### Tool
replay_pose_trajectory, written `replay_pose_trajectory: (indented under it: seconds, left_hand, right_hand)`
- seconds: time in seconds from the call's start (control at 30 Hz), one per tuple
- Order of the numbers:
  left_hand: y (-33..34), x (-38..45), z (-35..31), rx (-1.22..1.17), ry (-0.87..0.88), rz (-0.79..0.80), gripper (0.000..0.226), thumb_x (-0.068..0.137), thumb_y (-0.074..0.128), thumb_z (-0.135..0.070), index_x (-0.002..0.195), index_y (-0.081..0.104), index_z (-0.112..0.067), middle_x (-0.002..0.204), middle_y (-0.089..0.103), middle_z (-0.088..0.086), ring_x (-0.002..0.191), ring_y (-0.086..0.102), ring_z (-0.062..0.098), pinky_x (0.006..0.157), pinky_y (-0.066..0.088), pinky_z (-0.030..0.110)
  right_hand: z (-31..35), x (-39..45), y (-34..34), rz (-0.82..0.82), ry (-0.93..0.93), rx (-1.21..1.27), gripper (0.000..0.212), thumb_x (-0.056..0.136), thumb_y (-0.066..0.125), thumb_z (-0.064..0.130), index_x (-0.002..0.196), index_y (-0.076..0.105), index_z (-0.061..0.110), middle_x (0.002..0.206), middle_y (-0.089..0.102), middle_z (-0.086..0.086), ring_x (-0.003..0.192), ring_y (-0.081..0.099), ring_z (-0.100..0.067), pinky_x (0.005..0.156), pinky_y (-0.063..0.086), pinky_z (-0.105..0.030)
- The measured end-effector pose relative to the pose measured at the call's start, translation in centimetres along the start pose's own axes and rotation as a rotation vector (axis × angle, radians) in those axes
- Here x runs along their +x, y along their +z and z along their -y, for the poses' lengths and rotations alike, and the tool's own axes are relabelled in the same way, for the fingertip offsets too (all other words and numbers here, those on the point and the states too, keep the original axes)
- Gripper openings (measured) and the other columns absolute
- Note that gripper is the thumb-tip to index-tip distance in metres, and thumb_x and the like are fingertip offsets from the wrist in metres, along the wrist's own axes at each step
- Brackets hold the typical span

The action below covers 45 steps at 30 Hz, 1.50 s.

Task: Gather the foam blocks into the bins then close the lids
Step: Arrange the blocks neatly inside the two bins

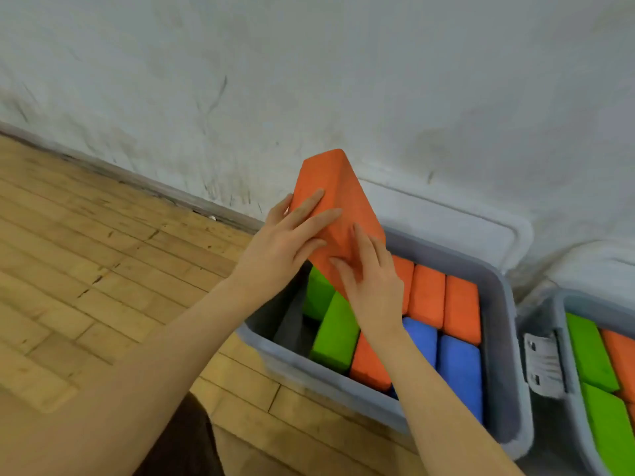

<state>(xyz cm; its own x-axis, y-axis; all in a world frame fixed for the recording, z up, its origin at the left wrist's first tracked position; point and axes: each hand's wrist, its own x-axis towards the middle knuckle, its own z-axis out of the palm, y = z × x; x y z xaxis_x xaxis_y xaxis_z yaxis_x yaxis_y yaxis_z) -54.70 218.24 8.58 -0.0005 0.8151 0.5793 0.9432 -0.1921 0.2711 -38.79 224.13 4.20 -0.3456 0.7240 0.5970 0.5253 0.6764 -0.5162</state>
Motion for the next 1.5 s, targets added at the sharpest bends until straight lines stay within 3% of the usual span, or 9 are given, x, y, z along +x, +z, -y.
replay_pose_trajectory:
  seconds: [0.3, 0.4, 0.57, 0.73, 0.9, 1.0, 1.13, 1.33, 1.5]
  left_hand:
    - [-1.9, -1.8, 7.1, -0.122, 0.09, 0.109, 0.039, 0.094, 0.046, -0.031, 0.133, 0.048, -0.027, 0.141, 0.047, 0.001, 0.125, 0.042, 0.042, 0.108, 0.032, 0.051]
    - [-1.9, -2.5, 7.6, -0.161, 0.149, 0.095, 0.043, 0.089, 0.053, -0.033, 0.131, 0.05, -0.022, 0.137, 0.052, 0.002, 0.121, 0.046, 0.041, 0.102, 0.039, 0.051]
    - [-2.1, -2.6, 7.1, -0.329, -0.004, 0.055, 0.079, 0.074, 0.064, -0.051, 0.137, 0.044, -0.008, 0.14, 0.031, 0.011, 0.115, 0.041, 0.014, 0.094, 0.04, 0.026]
    - [-1.6, -2.7, 6.7, -0.307, 0.02, -0.028, 0.065, 0.076, 0.065, -0.049, 0.12, 0.061, -0.003, 0.126, 0.056, 0.014, 0.112, 0.05, 0.027, 0.103, 0.028, 0.014]
    - [-0.9, -3.5, 6.5, -0.422, -0.054, 0.05, 0.064, 0.077, 0.062, -0.049, 0.125, 0.059, -0.006, 0.133, 0.052, 0.005, 0.122, 0.045, 0.01, 0.101, 0.028, 0.004]
    - [0.2, -3.8, 6.4, -0.51, -0.118, 0.132, 0.068, 0.075, 0.063, -0.052, 0.129, 0.055, -0.011, 0.139, 0.047, 0.002, 0.125, 0.043, 0.008, 0.103, 0.032, 0.016]
    - [1.6, -4.2, 6.0, -0.487, -0.099, 0.106, 0.066, 0.076, 0.06, -0.052, 0.127, 0.057, -0.01, 0.135, 0.05, 0.0, 0.121, 0.042, 0.002, 0.102, 0.03, 0.007]
    - [4.5, -7.6, 6.6, -0.413, 0.006, 0.238, 0.066, 0.075, 0.063, -0.052, 0.124, 0.06, -0.008, 0.133, 0.053, 0.005, 0.122, 0.051, 0.023, 0.1, 0.045, 0.042]
    - [4.9, -7.4, 6.8, -0.432, 0.031, 0.231, 0.053, 0.091, 0.045, -0.054, 0.105, 0.068, -0.008, 0.116, 0.058, 0.003, 0.095, 0.062, 0.019, 0.08, 0.053, 0.037]
  right_hand:
    - [5.0, -0.7, 4.3, 0.179, 0.286, 0.197, 0.079, 0.081, 0.065, 0.05, 0.147, 0.022, 0.038, 0.135, 0.045, 0.009, 0.111, 0.052, -0.005, 0.081, 0.048, -0.02]
    - [4.9, -0.8, 4.4, 0.28, 0.355, 0.282, 0.089, 0.074, 0.07, 0.053, 0.146, 0.018, 0.042, 0.142, 0.036, 0.009, 0.123, 0.044, -0.006, 0.093, 0.049, -0.033]
    - [5.1, -1.9, 3.6, 0.297, 0.406, 0.254, 0.085, 0.079, 0.072, 0.036, 0.148, 0.023, 0.035, 0.132, 0.046, 0.008, 0.113, 0.053, -0.008, 0.09, 0.051, -0.041]
    - [6.0, -2.5, 2.6, 0.244, 0.364, 0.298, 0.087, 0.083, 0.07, 0.025, 0.137, 0.014, 0.063, 0.127, 0.052, 0.017, 0.108, 0.055, -0.001, 0.09, 0.052, -0.036]
    - [5.9, -3.1, 2.5, 0.255, 0.357, 0.268, 0.088, 0.081, 0.072, 0.026, 0.134, 0.015, 0.067, 0.129, 0.053, 0.013, 0.106, 0.057, -0.003, 0.087, 0.053, -0.038]
    - [5.0, -3.3, 2.6, 0.269, 0.375, 0.247, 0.084, 0.079, 0.073, 0.029, 0.136, 0.02, 0.063, 0.125, 0.054, 0.013, 0.101, 0.059, -0.005, 0.086, 0.053, -0.04]
    - [4.0, -4.4, 3.0, 0.23, 0.359, 0.217, 0.081, 0.08, 0.072, 0.026, 0.133, 0.022, 0.061, 0.141, 0.042, 0.013, 0.119, 0.05, -0.005, 0.092, 0.05, -0.035]
    - [2.3, -8.2, 4.1, 0.29, 0.456, 0.317, 0.062, 0.084, 0.07, 0.016, 0.134, 0.038, 0.035, 0.142, 0.042, 0.008, 0.121, 0.05, -0.009, 0.098, 0.048, -0.039]
    - [0.9, -8.6, 3.0, 0.348, 0.406, 0.169, 0.067, 0.081, 0.059, 0.054, 0.14, 0.03, 0.042, 0.136, 0.047, 0.019, 0.121, 0.048, 0.001, 0.099, 0.045, -0.028]
